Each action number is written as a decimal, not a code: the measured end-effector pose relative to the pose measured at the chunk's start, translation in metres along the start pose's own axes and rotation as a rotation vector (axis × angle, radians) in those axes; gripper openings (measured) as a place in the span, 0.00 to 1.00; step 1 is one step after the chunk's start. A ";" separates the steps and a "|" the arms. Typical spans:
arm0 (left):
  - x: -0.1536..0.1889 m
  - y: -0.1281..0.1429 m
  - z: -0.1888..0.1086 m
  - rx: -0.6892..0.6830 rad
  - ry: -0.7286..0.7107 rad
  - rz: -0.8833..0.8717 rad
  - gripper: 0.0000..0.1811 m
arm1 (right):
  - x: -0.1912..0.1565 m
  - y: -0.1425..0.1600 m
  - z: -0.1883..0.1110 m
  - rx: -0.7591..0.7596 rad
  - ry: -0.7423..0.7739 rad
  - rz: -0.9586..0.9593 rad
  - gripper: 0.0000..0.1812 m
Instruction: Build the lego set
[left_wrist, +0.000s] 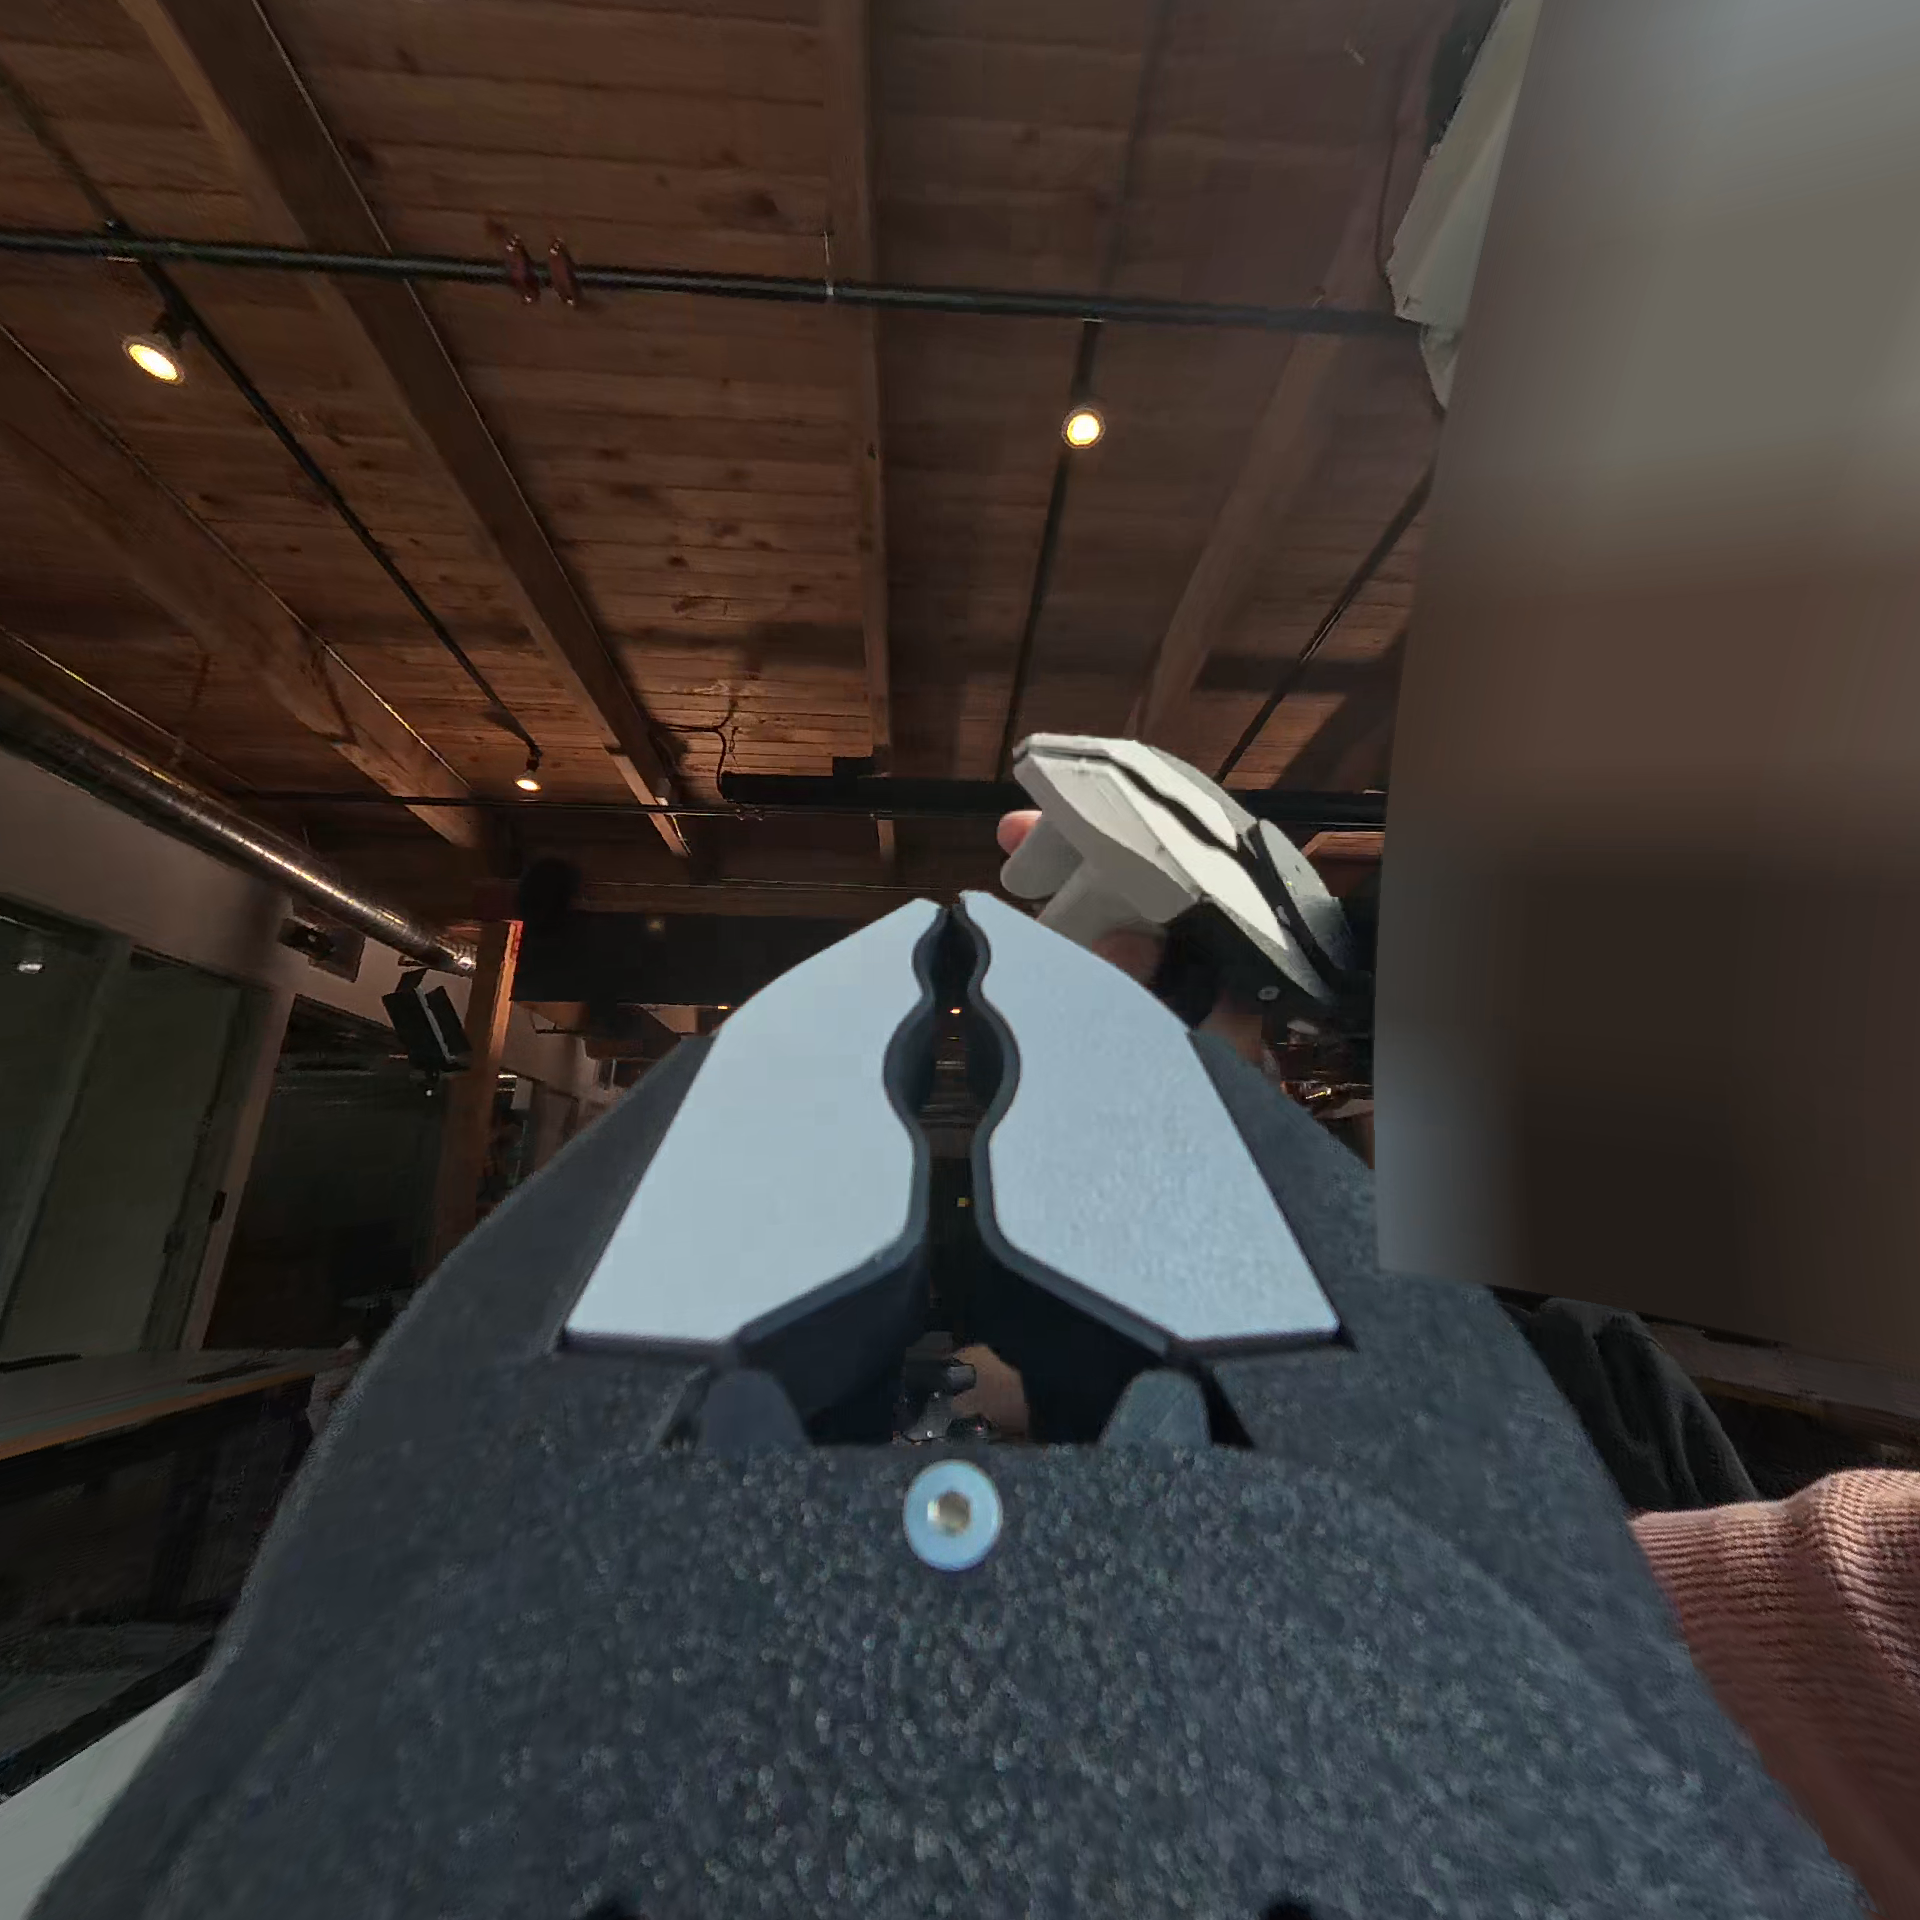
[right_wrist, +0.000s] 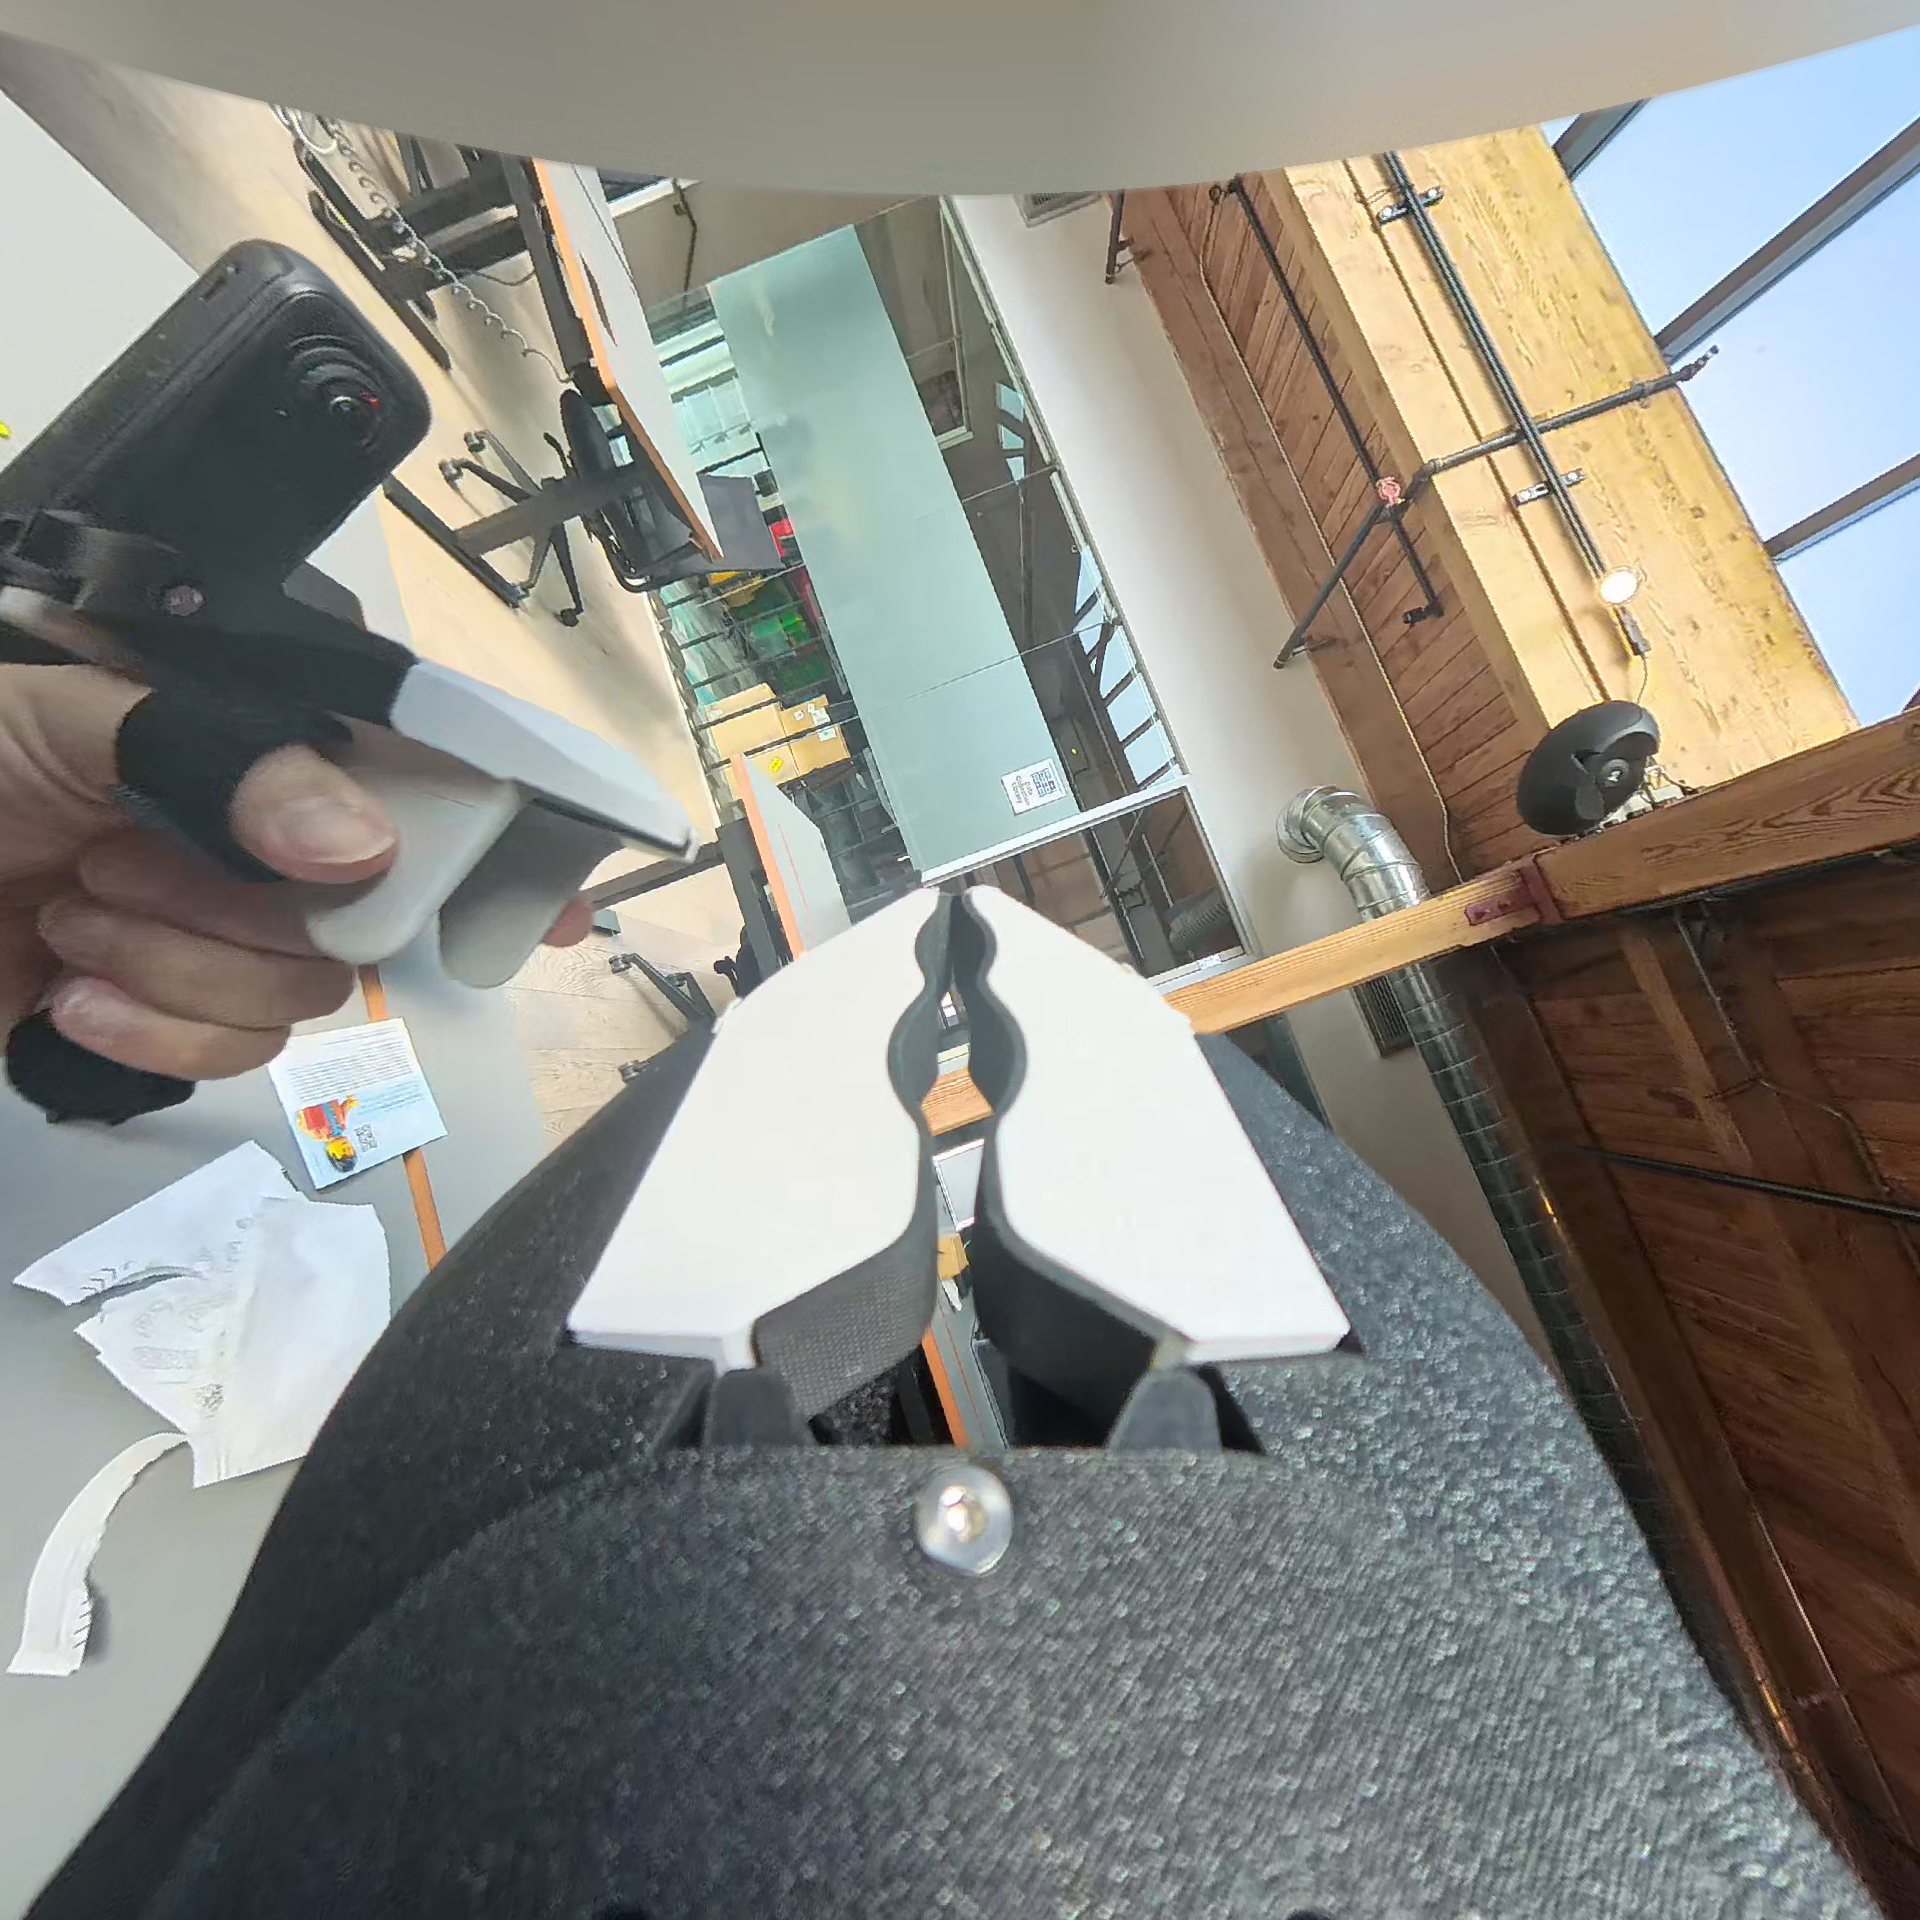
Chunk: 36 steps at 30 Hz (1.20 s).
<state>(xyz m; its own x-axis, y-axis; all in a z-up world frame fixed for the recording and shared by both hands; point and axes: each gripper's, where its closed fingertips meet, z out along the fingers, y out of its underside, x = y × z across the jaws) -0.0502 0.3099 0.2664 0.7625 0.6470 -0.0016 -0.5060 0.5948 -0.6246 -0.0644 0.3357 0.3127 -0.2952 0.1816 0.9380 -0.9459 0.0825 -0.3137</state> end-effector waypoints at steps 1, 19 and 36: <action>0.006 0.008 0.003 -0.011 0.007 -0.026 0.00 | 0.015 -0.003 -0.001 0.001 0.005 0.011 0.00; -0.010 0.022 -0.062 -0.189 -0.035 -0.026 0.00 | -0.063 0.025 -0.023 0.006 -0.002 0.295 0.00; -0.030 0.032 -0.154 -0.422 -0.127 0.074 0.00 | -0.177 0.055 -0.017 0.076 -0.012 0.762 0.01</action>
<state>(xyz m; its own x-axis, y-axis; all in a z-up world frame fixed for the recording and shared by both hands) -0.0270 0.2367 0.1260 0.6613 0.7498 0.0213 -0.3283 0.3148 -0.8906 -0.0622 0.3248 0.1273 -0.8707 0.1507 0.4681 -0.4868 -0.1285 -0.8640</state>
